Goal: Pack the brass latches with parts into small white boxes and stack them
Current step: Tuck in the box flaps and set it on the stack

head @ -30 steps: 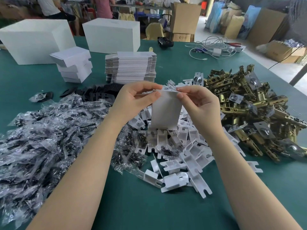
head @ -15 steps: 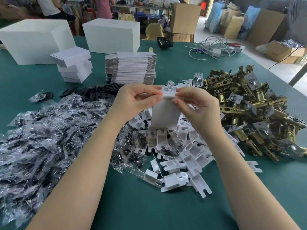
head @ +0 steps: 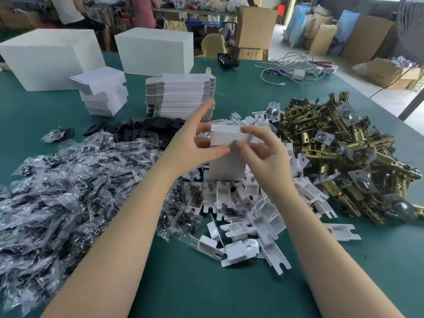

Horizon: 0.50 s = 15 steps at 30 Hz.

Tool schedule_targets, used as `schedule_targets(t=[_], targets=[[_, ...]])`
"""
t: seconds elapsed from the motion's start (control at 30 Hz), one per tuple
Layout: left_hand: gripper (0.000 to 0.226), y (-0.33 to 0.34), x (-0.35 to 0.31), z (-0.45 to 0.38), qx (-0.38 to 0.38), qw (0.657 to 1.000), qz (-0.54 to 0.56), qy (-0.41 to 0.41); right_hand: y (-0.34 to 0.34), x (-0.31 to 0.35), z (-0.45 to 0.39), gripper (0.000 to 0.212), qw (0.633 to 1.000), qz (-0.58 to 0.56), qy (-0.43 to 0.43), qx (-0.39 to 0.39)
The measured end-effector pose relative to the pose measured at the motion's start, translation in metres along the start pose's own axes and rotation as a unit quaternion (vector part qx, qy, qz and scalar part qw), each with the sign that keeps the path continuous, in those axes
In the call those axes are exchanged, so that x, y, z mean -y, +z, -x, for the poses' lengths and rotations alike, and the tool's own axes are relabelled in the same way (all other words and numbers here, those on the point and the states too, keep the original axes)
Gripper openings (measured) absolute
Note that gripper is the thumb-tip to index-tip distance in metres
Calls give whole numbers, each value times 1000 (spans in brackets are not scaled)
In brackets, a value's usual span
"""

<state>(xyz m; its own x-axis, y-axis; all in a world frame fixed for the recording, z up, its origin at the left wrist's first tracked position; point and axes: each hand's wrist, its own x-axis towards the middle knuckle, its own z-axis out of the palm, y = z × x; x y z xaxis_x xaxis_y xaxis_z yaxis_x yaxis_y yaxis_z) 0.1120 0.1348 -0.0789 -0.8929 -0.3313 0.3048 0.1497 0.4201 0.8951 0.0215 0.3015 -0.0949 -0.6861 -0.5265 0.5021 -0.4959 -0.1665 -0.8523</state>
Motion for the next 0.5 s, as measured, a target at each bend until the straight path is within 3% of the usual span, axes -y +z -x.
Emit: schedule_targets(t=[0.07,0.13,0.3,0.37,0.43,0.5], targets=[[67,-1,4,-1,64,993,-70,-67,6,-4,6,52,999,-5,43,30],[56,0,8,0,135,973,-151,-108,9,-7,10,65,998,43,31,41],[60,3,7,-1,122,974,-165,-99,10,-7,12,66,999,30,15,7],[55,2,3,-1,95,984,-107,-103,10,-4,10,61,999,-21,32,-34],[53,4,-3,-1,40,993,18,-112,8,0,6,55,992,-69,43,-94],[48,10,-8,-1,-40,974,172,-142,7,1,4,49,983,-103,56,-142]])
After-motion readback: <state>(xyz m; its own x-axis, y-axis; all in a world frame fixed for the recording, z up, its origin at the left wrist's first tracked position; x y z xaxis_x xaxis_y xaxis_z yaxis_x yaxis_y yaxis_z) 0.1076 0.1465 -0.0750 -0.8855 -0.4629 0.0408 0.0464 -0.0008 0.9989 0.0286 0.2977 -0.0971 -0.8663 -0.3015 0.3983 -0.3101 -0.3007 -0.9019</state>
